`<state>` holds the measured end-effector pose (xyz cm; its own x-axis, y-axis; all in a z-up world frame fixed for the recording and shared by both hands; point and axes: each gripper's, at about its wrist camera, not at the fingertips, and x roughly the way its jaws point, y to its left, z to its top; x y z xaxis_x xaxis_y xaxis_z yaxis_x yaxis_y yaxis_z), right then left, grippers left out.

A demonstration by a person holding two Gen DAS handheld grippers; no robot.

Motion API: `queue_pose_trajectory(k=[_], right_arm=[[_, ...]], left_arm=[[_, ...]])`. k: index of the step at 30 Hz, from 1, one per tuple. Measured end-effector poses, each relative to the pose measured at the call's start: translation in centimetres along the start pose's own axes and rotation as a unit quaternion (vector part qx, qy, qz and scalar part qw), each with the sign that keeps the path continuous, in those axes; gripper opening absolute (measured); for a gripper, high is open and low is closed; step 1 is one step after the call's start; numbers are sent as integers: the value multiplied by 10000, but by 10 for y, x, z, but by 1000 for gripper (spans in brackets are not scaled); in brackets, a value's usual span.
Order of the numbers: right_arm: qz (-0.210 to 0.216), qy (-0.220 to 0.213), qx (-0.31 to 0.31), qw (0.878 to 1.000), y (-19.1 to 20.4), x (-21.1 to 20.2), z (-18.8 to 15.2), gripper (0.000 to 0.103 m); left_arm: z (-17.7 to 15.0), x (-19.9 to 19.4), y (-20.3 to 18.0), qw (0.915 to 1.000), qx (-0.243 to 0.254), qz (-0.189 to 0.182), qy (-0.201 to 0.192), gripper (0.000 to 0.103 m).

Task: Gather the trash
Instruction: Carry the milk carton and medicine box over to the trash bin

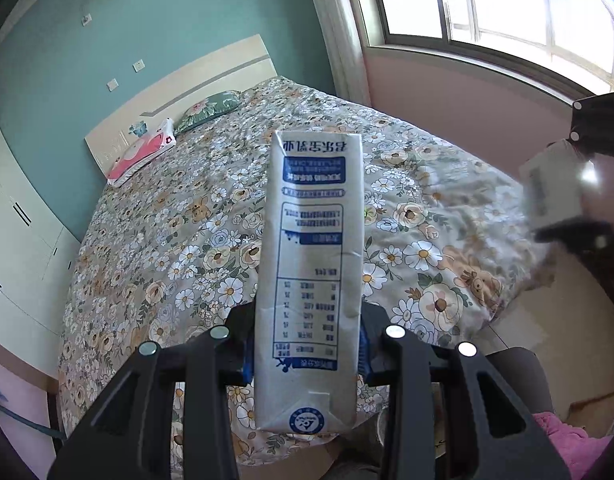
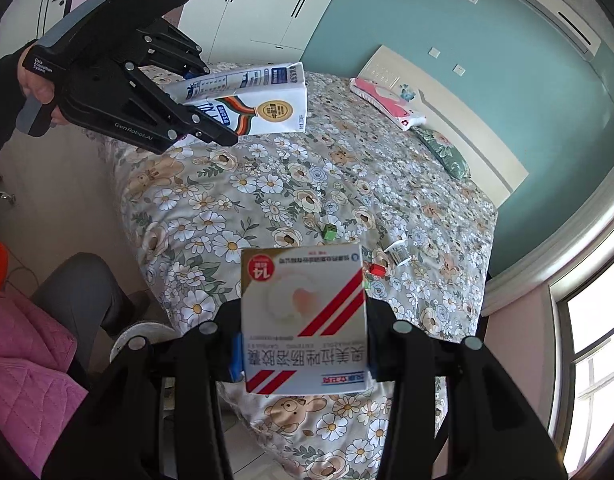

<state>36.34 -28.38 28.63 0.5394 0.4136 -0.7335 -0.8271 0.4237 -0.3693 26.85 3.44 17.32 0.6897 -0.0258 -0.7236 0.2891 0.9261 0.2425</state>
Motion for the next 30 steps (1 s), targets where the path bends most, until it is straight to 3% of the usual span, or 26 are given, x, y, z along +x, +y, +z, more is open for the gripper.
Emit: queue_pose_trajectory(k=[5, 14, 22, 30], right_arm=[[114, 15, 17, 9999, 25, -5, -16, 45], [415, 242, 140, 9987, 58, 19, -55, 45], [771, 512, 311, 9952, 87, 61, -90, 45], [1208, 891, 448, 9877, 121, 114, -129, 45]], left_arm=[[-34, -16, -16, 9999, -50, -107, -83, 39], [-94, -3, -46, 9986, -185, -446, 223, 39], [-141, 32, -72, 9967, -94, -558, 588, 39], [-182, 79, -89, 9895, -179, -880, 1133, 39]])
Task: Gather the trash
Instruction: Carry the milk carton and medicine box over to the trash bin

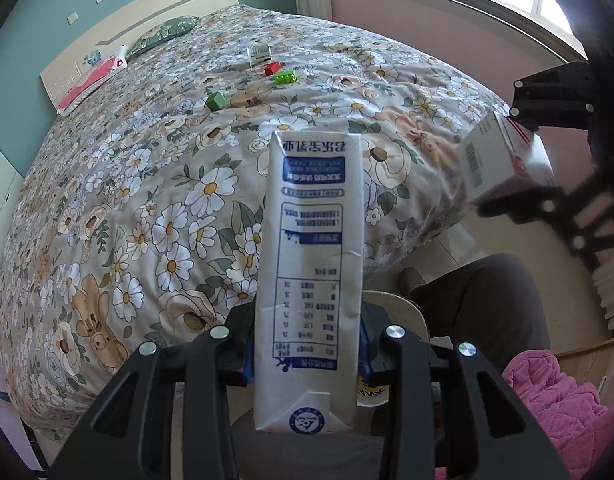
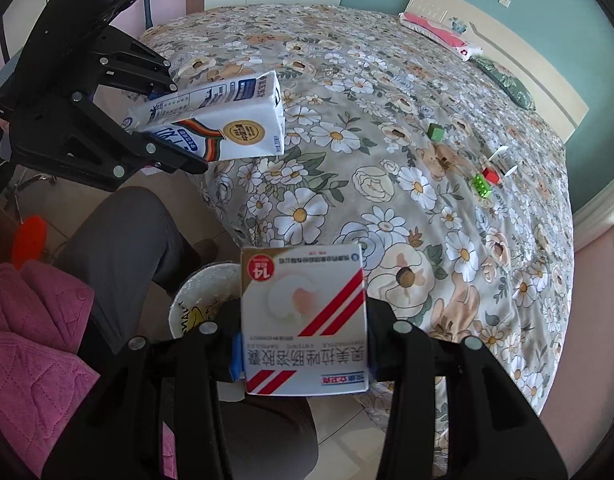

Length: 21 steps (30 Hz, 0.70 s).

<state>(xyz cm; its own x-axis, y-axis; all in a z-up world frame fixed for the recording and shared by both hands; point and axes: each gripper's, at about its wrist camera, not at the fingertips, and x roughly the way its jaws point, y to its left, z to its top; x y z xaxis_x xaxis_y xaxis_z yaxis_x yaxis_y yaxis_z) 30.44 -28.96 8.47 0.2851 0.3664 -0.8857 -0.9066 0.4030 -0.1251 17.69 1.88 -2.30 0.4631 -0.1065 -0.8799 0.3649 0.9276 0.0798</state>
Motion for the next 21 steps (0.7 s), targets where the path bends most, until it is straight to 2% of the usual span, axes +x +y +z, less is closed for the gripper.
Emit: queue_pose_trajectory(k=[11, 21], right_arm=[[544, 487, 341, 9967, 15, 78, -44, 45], [916, 831, 532, 9909, 30, 131, -70, 45]], left_arm=[[-36, 70, -23, 9974, 107, -266, 664, 39], [-63, 119, -46, 9912, 279, -507, 1187, 39]])
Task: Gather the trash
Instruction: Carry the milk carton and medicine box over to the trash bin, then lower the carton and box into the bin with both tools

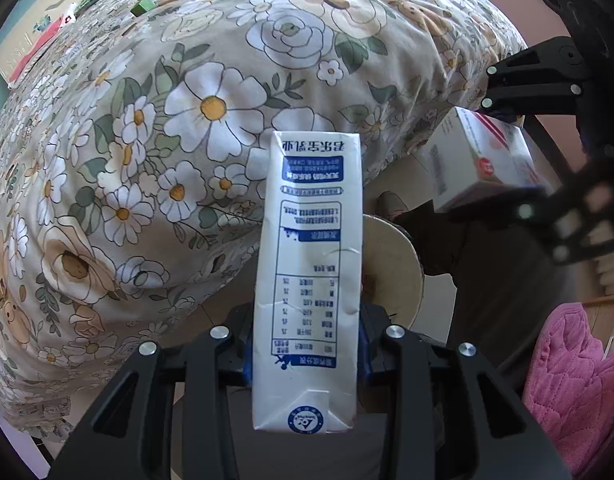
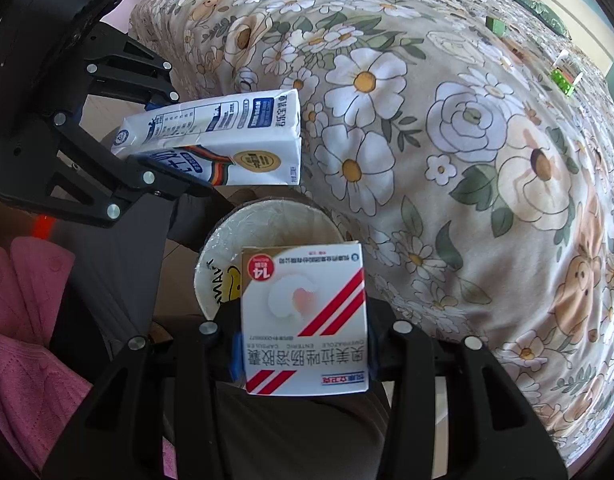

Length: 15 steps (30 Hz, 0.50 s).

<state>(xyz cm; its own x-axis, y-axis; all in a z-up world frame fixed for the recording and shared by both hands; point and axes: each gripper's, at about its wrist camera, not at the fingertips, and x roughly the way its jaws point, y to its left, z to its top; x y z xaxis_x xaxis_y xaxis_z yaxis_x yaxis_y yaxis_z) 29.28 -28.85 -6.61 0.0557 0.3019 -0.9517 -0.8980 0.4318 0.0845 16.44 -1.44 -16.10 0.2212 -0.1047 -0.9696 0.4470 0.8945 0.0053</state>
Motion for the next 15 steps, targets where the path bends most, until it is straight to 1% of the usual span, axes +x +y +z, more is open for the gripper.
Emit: queue_pose_trajectory(k=[5, 15], right_arm=[[113, 282, -14, 9995, 5, 29, -7, 45], [374, 578, 86, 9976, 9, 76, -15, 45]], left_arm=[[-7, 24, -7, 9996, 63, -80, 259, 39], [-21, 68, -15, 9975, 21, -293, 645, 39]])
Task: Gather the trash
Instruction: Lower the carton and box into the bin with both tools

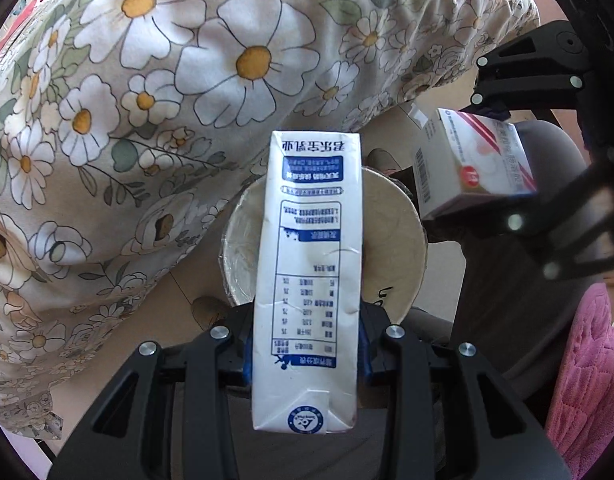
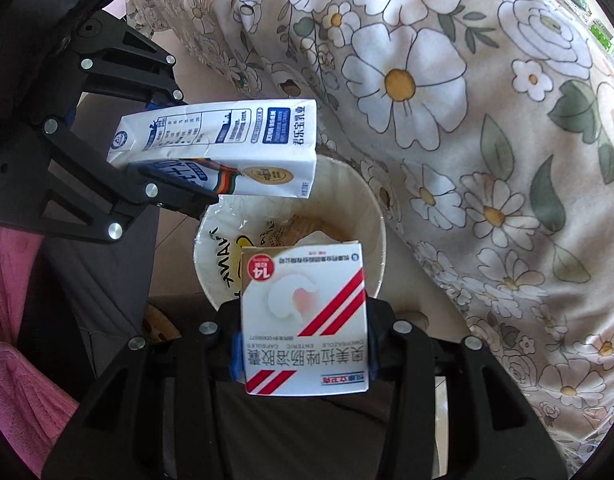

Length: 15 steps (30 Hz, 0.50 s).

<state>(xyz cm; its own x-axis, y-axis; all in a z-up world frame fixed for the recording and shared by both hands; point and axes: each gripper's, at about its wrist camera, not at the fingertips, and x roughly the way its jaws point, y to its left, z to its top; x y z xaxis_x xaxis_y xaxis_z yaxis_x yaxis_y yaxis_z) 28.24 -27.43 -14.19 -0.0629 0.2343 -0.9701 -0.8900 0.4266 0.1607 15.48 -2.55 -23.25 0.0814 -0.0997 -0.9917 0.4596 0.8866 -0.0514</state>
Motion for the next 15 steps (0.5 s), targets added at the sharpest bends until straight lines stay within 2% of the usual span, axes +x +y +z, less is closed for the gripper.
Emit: queue_pose_trajectory(k=[15], right_arm=[[436, 379, 329, 9978, 4, 67, 0, 45]], left_arm=[[6, 59, 8, 9981, -241, -309, 485, 39]])
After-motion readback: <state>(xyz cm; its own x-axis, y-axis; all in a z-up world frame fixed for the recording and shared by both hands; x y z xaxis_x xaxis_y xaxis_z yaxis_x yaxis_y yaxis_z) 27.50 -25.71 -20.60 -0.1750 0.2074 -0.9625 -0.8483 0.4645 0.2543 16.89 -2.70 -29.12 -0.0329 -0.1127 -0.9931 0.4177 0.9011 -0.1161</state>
